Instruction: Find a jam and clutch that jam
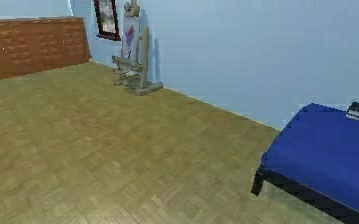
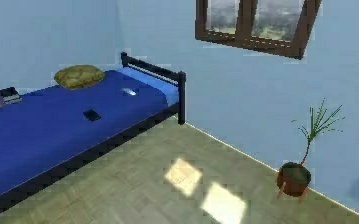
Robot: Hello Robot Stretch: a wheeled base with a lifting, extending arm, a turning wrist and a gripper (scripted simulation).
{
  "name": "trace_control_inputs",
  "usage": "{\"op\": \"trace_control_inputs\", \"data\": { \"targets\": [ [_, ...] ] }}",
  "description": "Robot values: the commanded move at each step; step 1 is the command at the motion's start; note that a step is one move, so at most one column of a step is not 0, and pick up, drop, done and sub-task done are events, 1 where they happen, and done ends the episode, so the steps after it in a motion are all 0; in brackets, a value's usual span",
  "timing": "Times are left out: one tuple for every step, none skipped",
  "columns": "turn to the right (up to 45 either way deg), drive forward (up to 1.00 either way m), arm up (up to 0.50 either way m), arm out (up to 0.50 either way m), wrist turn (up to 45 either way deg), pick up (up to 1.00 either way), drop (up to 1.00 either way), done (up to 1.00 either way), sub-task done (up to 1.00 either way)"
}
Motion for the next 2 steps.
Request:
{"op": "trace_control_inputs", "data": {
  "targets": [
    [-45.0,0.0,0.0,0.0,0.0,0.0,0.0,0.0,0.0],
    [0.0,0.65,0.0,0.0,0.0,0.0,0.0,0.0,0.0]
  ]
}}
